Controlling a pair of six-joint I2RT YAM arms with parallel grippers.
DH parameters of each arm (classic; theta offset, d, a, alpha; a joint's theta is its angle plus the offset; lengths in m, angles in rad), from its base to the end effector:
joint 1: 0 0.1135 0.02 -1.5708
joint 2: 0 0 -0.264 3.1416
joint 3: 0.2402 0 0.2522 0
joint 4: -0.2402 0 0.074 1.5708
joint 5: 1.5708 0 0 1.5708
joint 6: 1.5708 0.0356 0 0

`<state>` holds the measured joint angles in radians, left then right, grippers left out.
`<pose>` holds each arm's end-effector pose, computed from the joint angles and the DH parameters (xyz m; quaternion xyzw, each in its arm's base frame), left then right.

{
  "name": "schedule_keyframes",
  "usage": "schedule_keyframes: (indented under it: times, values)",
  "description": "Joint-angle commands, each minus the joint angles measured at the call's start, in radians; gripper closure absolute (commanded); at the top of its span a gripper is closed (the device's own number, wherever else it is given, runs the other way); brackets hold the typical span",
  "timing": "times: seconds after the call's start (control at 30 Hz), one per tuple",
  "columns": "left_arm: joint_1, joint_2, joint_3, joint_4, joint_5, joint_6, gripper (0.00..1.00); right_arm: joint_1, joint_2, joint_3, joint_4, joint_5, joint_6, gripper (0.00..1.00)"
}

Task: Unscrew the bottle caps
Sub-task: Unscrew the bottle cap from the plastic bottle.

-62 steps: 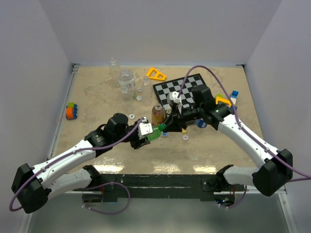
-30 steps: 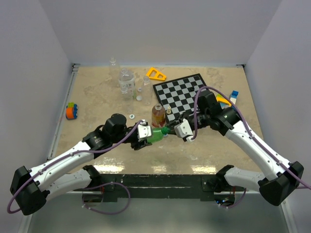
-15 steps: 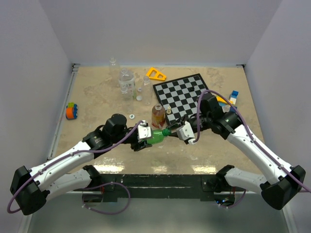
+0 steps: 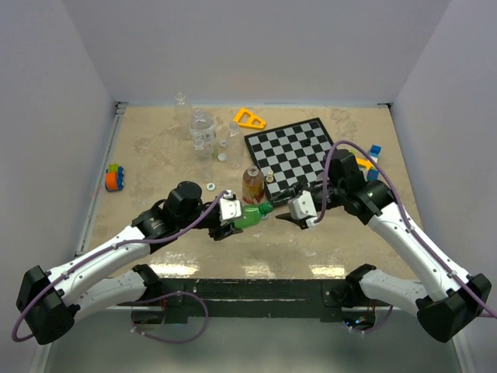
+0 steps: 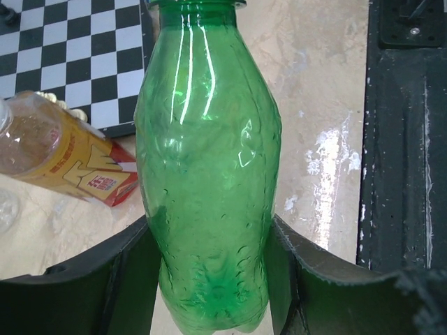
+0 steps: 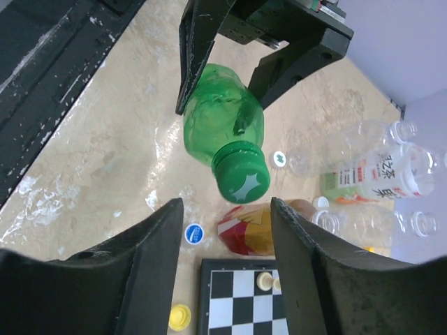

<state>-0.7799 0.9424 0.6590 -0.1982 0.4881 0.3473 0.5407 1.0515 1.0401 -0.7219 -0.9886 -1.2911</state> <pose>0.1377 -0.1597 0.2673 0.5492 0.6347 -0.3098 0.4467 0.1597 0.1306 0.3373 -0.7553 0.3369 0.2721 0.4919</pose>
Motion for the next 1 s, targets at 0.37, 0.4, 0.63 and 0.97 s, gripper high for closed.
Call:
schedule_keyframes:
  times: [0.37, 0.4, 0.63, 0.97]
  values:
    - [0.011, -0.019, 0.004, 0.017, -0.034, -0.031, 1.00, -0.097, -0.117, -0.015, -0.094, -0.053, 0.056, 0.23]
    - [0.011, -0.019, 0.004, 0.019, -0.034, -0.033, 1.00, -0.102, -0.123, -0.012, -0.091, -0.053, 0.076, 0.23]
    - [0.011, -0.025, 0.002, 0.025, -0.052, -0.041, 1.00, -0.119, -0.136, 0.055, 0.070, 0.005, 0.560, 0.13]
    - [0.010, -0.008, -0.006, 0.065, -0.068, -0.068, 1.00, -0.128, -0.004, 0.133, 0.082, 0.031, 0.953, 0.11]
